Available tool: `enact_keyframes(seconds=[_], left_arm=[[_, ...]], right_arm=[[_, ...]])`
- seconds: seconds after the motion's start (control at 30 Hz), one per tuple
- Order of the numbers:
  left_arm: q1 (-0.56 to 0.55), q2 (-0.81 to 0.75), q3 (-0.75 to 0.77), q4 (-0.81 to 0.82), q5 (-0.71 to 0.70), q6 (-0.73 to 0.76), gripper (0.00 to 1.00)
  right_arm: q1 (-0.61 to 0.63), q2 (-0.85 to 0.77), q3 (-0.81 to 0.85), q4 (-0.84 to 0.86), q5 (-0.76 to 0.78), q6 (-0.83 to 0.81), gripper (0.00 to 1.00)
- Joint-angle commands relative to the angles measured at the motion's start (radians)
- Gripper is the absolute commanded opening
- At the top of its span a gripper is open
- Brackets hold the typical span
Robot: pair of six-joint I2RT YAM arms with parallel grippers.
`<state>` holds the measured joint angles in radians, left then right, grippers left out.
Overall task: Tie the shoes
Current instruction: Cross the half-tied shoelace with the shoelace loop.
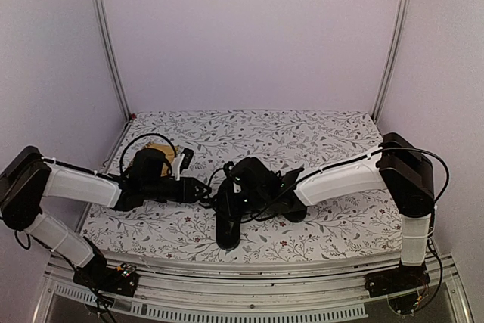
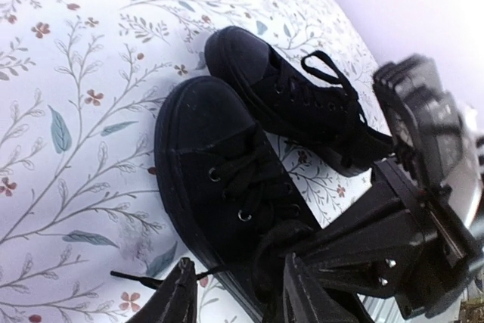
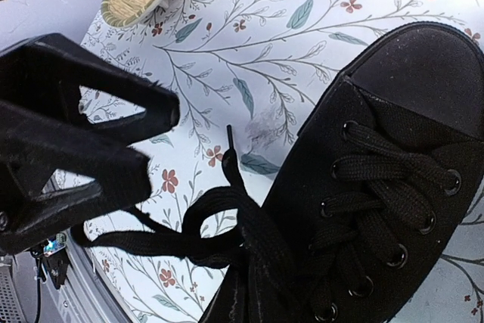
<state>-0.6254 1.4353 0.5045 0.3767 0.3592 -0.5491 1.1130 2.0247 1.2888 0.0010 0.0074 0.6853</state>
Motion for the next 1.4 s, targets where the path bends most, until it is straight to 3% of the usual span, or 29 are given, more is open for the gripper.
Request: enact_keyframes(seconds=[0.0,0.3,0.73,1.1,1.37], left_arm=[[0.043,0.086,0.06,-0.076,0.025,0.02,0.39],[0.086,0.193,0.137,-0.094,0.098,0.049,0.4],[0.281,0.048,0.124,-0.194,0.095,0.135,0.51],[0.235,0.278,0.365,-0.363,0.303,0.361,0.31],[0.168,0.381,0.421,-0.378,0.409,0.426,0.27]], right_arm=[[0.001,-0.02,-0.017,-0.009,0.017,0.007,0.02],[0.001,-0.019,-0.016,-0.002,0.01,0.006,0.02],[0.0,-0.014,-0.012,-0.002,0.003,0.005,0.02],[0.001,-0.02,-0.014,-0.002,0.006,0.004,0.02],[0.001,-0.014,-0.013,0.0,0.001,0.002,0.02]])
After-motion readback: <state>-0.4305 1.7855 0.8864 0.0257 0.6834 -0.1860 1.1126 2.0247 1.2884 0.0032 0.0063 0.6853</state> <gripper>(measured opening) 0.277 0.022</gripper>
